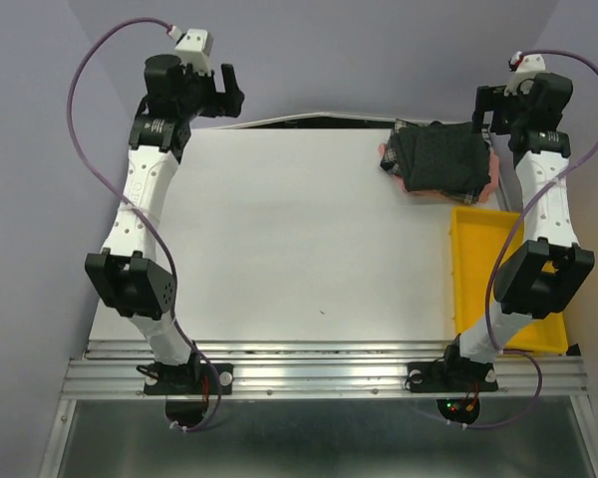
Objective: Fold and stack the skirts
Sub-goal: Neatly place the folded skirt to the corner
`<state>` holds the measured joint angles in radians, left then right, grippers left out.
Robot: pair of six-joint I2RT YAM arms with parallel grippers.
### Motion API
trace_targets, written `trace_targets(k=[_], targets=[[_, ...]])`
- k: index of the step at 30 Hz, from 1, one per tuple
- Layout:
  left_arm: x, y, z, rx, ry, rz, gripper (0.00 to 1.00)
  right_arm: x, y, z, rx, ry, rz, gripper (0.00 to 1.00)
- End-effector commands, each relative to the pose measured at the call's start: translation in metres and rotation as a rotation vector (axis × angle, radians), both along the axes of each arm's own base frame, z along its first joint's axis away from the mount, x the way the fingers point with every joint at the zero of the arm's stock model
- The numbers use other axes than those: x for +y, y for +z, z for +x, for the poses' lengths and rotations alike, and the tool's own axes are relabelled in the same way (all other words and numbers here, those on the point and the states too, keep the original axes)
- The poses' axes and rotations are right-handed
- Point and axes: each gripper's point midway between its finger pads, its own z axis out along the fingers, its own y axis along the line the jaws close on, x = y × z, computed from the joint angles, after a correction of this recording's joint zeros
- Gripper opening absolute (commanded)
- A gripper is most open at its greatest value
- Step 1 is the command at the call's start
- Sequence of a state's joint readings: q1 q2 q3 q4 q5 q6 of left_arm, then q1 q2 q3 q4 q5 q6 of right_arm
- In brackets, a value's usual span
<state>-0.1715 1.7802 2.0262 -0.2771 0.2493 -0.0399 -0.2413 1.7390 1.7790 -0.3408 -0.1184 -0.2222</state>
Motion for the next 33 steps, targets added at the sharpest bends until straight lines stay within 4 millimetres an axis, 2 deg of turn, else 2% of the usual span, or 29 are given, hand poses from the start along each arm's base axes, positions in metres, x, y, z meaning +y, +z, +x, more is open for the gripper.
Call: trace_targets(k=[1,2,3,4,5,6,7,8,10,11,12,14,16,18,19,21,22,23,24,26,28,31,33], targets=[[0.022,-0.123,-0.069,0.348,-0.152,0.152,0.99,0.043,-0.041,-0.021,0.195,0.221,0.113,1.0],[0.023,-0.123,-0.078,0.315,-0.201,0.157,0.99,0.046,-0.057,-0.027,0.259,0.235,0.131,0.99],[0.029,-0.13,-0.087,0.317,-0.193,0.166,0.99,0.052,-0.063,-0.028,0.28,0.262,0.158,0.97],[0.032,-0.142,-0.105,0.33,-0.191,0.18,0.99,0.055,-0.076,-0.029,0.327,0.269,0.194,0.95],[0.033,-0.149,-0.113,0.338,-0.194,0.193,0.99,0.058,-0.082,-0.029,0.344,0.274,0.22,0.94],[0.036,-0.155,-0.119,0.348,-0.188,0.204,0.99,0.056,-0.089,-0.028,0.359,0.254,0.232,0.9],[0.039,-0.167,-0.131,0.374,-0.176,0.205,0.99,0.061,-0.096,-0.025,0.368,0.255,0.231,0.89],[0.041,-0.172,-0.136,0.387,-0.17,0.205,0.99,0.058,-0.11,-0.021,0.382,0.242,0.226,0.88],[0.041,-0.183,-0.149,0.413,-0.169,0.199,0.99,0.063,-0.121,-0.012,0.393,0.22,0.184,0.88],[0.041,-0.186,-0.152,0.42,-0.173,0.195,0.99,0.056,-0.135,-0.007,0.414,0.186,0.173,0.89],[0.041,-0.189,-0.155,0.424,-0.172,0.193,0.99,0.059,-0.14,-0.002,0.417,0.176,0.168,0.89],[0.041,-0.194,-0.16,0.442,-0.171,0.188,0.99,0.05,-0.14,0.014,0.386,0.143,0.142,0.94],[0.043,-0.195,-0.16,0.453,-0.157,0.189,0.99,0.048,-0.159,0.026,0.415,0.132,0.127,0.95],[0.045,-0.198,-0.161,0.471,-0.146,0.191,0.99,0.045,-0.163,0.037,0.414,0.099,0.102,0.95],[0.046,-0.201,-0.16,0.487,-0.136,0.19,0.99,0.049,-0.172,0.043,0.419,0.096,0.085,0.95],[0.047,-0.203,-0.159,0.494,-0.133,0.189,0.99,0.052,-0.178,0.046,0.42,0.081,0.043,0.97],[0.047,-0.205,-0.158,0.498,-0.13,0.188,0.99,0.05,-0.188,0.044,0.439,0.052,0.008,1.0],[0.046,-0.205,-0.157,0.495,-0.13,0.185,0.99,0.064,-0.189,0.048,0.427,0.082,-0.027,1.0],[0.047,-0.206,-0.156,0.498,-0.128,0.184,0.99,0.061,-0.194,0.046,0.438,0.046,-0.066,1.0],[0.046,-0.207,-0.153,0.505,-0.131,0.181,0.99,0.069,-0.2,0.046,0.444,0.051,-0.085,1.0],[0.045,-0.207,-0.149,0.509,-0.135,0.179,0.99,0.069,-0.2,0.047,0.444,0.036,-0.072,1.0],[0.043,-0.206,-0.147,0.514,-0.148,0.179,0.99,0.073,-0.183,0.046,0.432,0.044,-0.049,1.0],[0.041,-0.205,-0.148,0.514,-0.16,0.174,0.99,0.079,-0.156,0.048,0.386,0.07,-0.032,1.0]])
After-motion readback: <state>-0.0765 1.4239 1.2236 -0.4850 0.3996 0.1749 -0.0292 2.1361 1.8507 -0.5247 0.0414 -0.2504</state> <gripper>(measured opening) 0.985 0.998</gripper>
